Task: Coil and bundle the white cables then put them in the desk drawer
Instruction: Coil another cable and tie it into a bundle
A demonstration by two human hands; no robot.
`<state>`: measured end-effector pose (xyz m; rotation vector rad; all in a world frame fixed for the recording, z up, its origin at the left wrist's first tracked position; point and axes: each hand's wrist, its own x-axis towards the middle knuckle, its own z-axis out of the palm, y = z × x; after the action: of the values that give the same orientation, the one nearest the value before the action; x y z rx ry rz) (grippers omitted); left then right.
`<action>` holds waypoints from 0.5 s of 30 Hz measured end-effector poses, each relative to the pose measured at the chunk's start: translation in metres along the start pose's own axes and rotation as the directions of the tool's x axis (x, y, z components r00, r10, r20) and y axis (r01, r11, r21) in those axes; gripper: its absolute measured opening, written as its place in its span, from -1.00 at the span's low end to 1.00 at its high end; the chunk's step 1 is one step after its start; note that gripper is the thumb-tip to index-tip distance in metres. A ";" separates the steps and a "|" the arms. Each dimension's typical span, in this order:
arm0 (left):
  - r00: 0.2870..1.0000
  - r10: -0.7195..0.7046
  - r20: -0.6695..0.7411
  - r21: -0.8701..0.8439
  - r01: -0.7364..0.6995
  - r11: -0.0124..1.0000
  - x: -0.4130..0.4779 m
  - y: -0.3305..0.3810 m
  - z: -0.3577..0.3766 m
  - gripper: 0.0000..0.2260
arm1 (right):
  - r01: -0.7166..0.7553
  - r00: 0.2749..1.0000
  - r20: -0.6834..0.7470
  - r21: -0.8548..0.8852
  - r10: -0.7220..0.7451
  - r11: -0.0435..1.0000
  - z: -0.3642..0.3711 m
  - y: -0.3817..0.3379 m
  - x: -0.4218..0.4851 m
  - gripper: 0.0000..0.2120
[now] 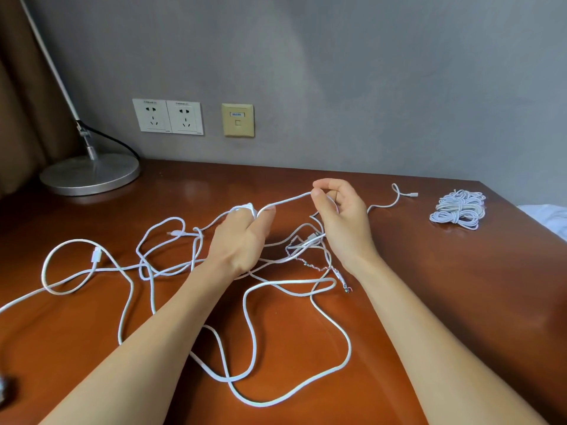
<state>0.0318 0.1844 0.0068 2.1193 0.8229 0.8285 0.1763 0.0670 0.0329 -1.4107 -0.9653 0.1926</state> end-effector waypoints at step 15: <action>0.943 0.110 0.316 -0.490 0.063 0.869 -0.004 0.007 -0.007 -0.51 | 0.079 0.967 0.257 -0.329 0.008 0.941 -0.002 0.008 -0.005 -0.75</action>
<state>0.0264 0.1800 0.0151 1.7371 0.3517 0.5853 0.1777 0.0638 0.0238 -1.7092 -1.2815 0.1905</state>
